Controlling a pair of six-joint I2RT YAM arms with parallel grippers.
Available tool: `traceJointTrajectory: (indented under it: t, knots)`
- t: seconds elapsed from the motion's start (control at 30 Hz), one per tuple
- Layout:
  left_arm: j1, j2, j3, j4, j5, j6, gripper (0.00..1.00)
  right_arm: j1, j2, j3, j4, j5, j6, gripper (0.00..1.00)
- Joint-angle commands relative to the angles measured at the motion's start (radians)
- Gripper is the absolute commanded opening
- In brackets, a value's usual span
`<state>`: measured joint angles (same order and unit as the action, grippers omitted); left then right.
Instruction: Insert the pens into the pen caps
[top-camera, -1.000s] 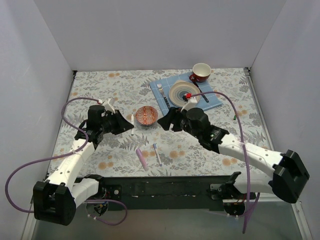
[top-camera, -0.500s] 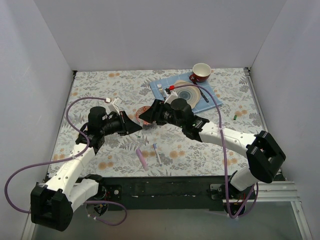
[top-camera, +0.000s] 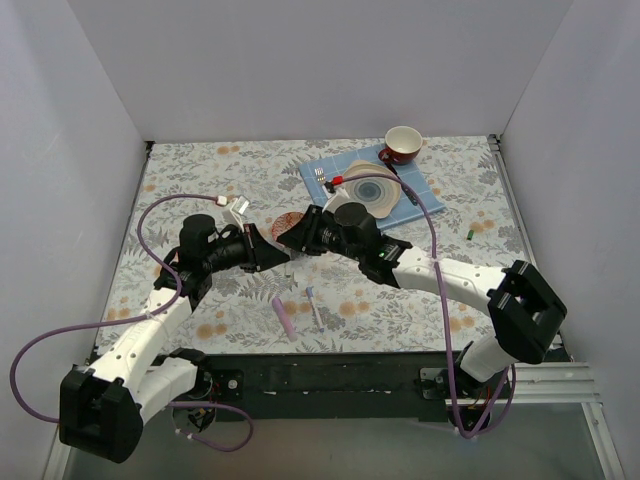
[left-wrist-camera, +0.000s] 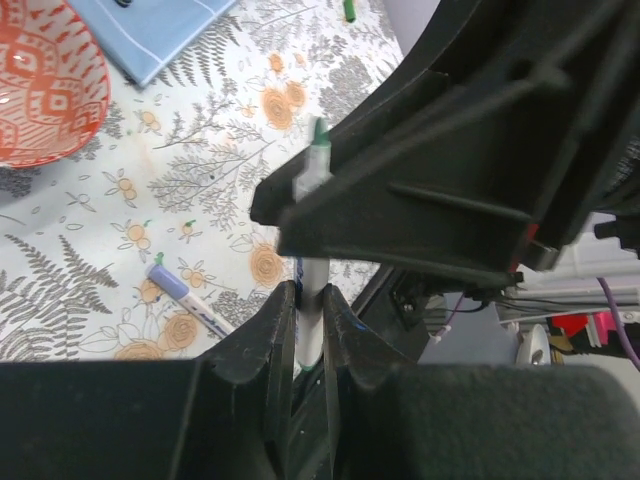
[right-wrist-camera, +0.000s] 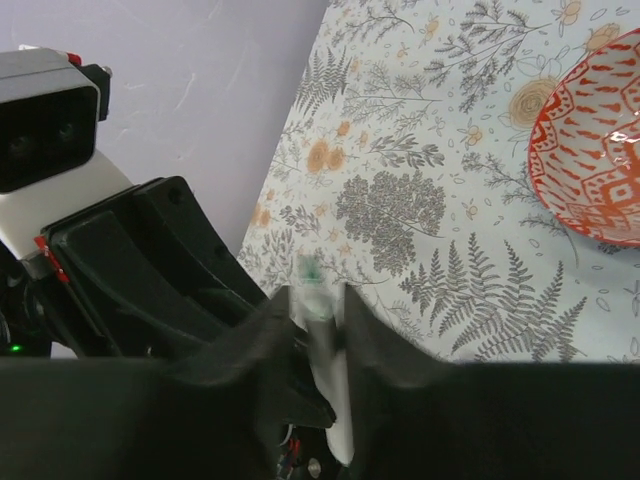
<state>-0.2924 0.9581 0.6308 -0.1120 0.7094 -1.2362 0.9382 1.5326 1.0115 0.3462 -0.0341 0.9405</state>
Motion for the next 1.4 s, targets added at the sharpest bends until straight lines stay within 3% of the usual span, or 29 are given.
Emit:
traceJointTrajectory:
  t: [0.0,0.03,0.1,0.13,0.23,0.37,0.47,0.57,0.77,0.83,0.87,0.93,0.97,1.0,1.07,1.1,1.2,1.27,1.37]
  knots:
    - [-0.008,-0.021,-0.002,0.041,0.009,-0.008,0.00,0.011,-0.018,-0.007,0.068,0.010,0.009,0.11]
    - [-0.008,-0.021,0.000,0.043,0.012,-0.009,0.00,0.011,-0.026,-0.017,0.103,0.007,0.003,0.03]
    - [-0.010,-0.019,0.003,0.049,0.044,-0.012,0.02,0.011,-0.041,-0.043,0.148,-0.003,-0.005,0.01]
    - [-0.010,-0.018,0.004,0.049,0.059,-0.014,0.18,0.010,-0.052,-0.047,0.167,-0.007,-0.015,0.01]
    - [-0.010,-0.027,0.006,0.064,0.104,-0.022,0.37,0.010,-0.072,-0.040,0.181,-0.027,-0.038,0.01]
    - [-0.010,-0.045,-0.008,0.098,0.131,-0.043,0.40,0.010,-0.098,-0.065,0.264,-0.049,-0.042,0.01]
    - [-0.010,-0.038,-0.023,0.150,0.170,-0.078,0.38,0.010,-0.107,-0.079,0.299,-0.073,-0.039,0.01]
    - [-0.011,-0.032,-0.049,0.199,0.209,-0.115,0.29,0.010,-0.109,-0.093,0.336,-0.087,-0.035,0.01]
    - [-0.019,-0.050,-0.098,0.314,0.249,-0.199,0.00,0.011,-0.115,-0.117,0.343,-0.060,-0.046,0.01]
    - [-0.021,-0.047,-0.112,0.366,0.268,-0.224,0.00,0.011,-0.123,-0.131,0.364,-0.046,-0.049,0.01]
    - [-0.021,-0.048,-0.114,0.373,0.259,-0.230,0.00,0.010,-0.126,-0.137,0.359,-0.046,-0.058,0.03]
    - [-0.019,-0.059,-0.111,0.373,0.242,-0.224,0.00,0.008,-0.149,-0.137,0.311,-0.035,-0.107,0.27]
    - [-0.019,-0.062,-0.096,0.362,0.202,-0.197,0.00,0.007,-0.163,-0.139,0.291,-0.032,-0.130,0.48]
    - [-0.019,-0.065,-0.079,0.291,0.170,-0.171,0.00,0.005,-0.190,-0.139,0.259,-0.020,-0.155,0.53]
    - [-0.019,-0.065,-0.028,0.212,0.099,-0.099,0.00,-0.002,-0.219,-0.108,0.072,0.020,-0.262,0.59]
    - [-0.019,-0.065,-0.017,0.155,0.041,-0.047,0.00,-0.006,-0.244,-0.097,0.003,0.110,-0.316,0.60]
    - [-0.019,-0.064,0.013,0.089,0.015,0.059,0.00,-0.038,-0.302,-0.122,-0.157,0.230,-0.446,0.63]
    - [-0.017,-0.064,0.015,0.081,0.015,0.093,0.00,-0.097,-0.327,-0.134,-0.206,0.246,-0.500,0.65]
    - [-0.019,-0.065,-0.008,0.100,-0.022,0.070,0.00,-0.226,-0.324,-0.091,-0.413,0.371,-0.568,0.66]
